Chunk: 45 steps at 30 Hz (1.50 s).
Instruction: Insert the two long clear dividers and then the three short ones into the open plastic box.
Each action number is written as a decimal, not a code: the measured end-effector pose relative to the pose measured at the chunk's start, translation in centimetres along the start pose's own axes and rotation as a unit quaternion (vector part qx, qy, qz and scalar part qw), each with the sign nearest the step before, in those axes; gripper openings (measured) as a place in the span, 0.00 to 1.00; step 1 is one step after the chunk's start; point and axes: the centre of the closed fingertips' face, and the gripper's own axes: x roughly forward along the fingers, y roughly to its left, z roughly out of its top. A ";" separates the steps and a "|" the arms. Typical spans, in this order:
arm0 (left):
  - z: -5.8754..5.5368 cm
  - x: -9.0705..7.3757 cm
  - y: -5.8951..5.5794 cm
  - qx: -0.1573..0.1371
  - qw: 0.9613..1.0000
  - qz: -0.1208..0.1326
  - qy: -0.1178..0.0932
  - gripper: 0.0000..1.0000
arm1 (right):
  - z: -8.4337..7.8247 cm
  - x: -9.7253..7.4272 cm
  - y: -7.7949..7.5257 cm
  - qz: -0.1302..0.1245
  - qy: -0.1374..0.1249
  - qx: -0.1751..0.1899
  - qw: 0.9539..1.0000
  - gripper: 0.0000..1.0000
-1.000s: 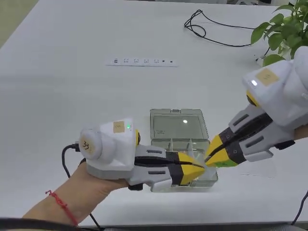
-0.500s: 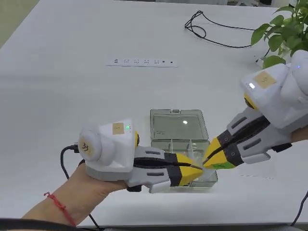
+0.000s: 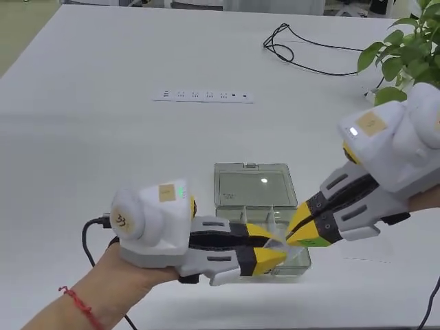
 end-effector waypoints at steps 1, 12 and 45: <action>0.0 -0.1 0.1 0.000 1.000 0.004 0.000 0.10 | 0.0 0.0 0.0 -0.001 0.000 0.000 1.000 0.03; -0.6 -1.2 1.7 -0.001 0.999 0.042 0.010 0.22 | -0.4 -0.2 -1.3 -0.019 -0.001 -0.001 1.000 0.03; -5.1 -4.9 5.6 0.023 0.987 0.126 0.092 0.82 | 0.8 2.7 -6.0 -0.055 -0.001 -0.006 0.998 0.03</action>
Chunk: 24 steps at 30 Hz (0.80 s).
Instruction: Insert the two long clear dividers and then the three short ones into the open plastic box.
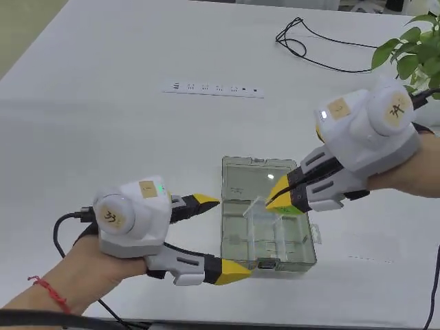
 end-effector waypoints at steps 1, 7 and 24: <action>-0.2 0.0 0.0 -0.001 1.000 0.000 0.003 0.84 | -0.1 0.1 -0.3 -0.001 0.000 -0.001 1.000 0.03; -0.8 -0.2 0.3 -0.002 1.000 0.004 0.008 0.90 | -0.5 1.2 -1.7 -0.006 0.002 0.004 1.000 0.03; -1.7 -0.4 0.6 -0.009 1.000 0.007 0.012 1.00 | -3.2 5.1 -3.8 -0.009 0.001 0.026 1.000 0.03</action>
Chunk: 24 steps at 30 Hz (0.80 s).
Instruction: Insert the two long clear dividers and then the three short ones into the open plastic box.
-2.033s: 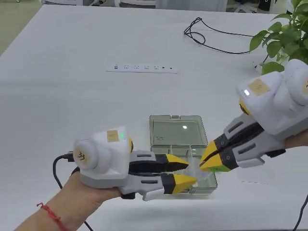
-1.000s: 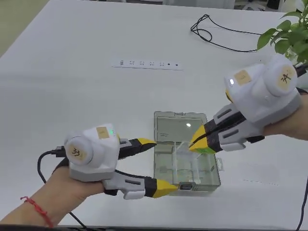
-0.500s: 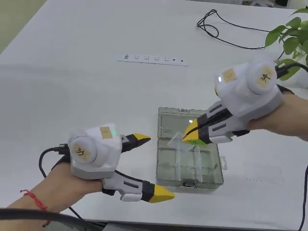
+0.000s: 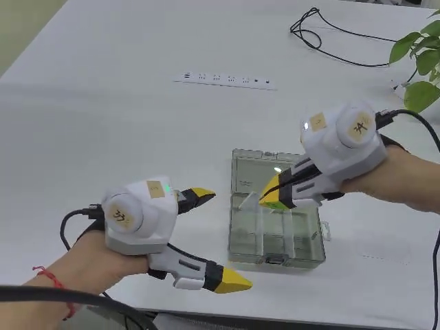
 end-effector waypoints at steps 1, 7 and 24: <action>0.0 0.0 0.0 -0.001 1.000 0.000 -0.001 1.00 | -0.2 0.2 -0.2 -0.001 0.000 0.001 1.000 0.03; 0.0 -0.1 0.1 -0.003 1.000 0.002 -0.004 1.00 | -1.1 1.0 -0.6 -0.004 0.004 0.006 1.000 0.03; -0.2 -0.1 0.1 -0.011 1.000 0.003 -0.007 1.00 | -1.1 1.6 0.1 -0.003 0.004 -0.004 1.000 0.02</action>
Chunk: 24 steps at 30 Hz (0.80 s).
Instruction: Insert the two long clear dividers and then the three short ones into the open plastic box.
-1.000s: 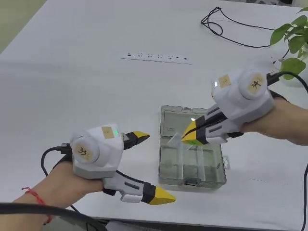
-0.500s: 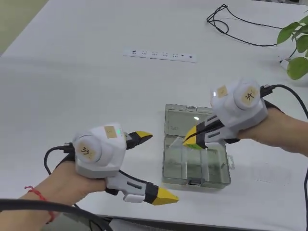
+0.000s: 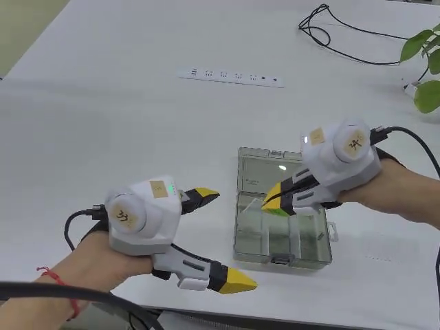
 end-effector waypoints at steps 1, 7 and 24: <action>0.0 0.0 0.0 0.000 1.000 0.000 0.000 1.00 | 0.0 0.1 0.1 -0.002 0.001 -0.008 1.000 0.02; 0.0 0.1 -0.1 -0.002 1.000 -0.001 0.000 1.00 | 0.1 1.0 0.4 -0.004 0.008 -0.040 0.999 0.02; -0.4 0.1 -0.1 -0.003 1.000 -0.002 0.004 1.00 | -1.2 3.3 0.0 0.004 0.032 -0.035 0.999 0.02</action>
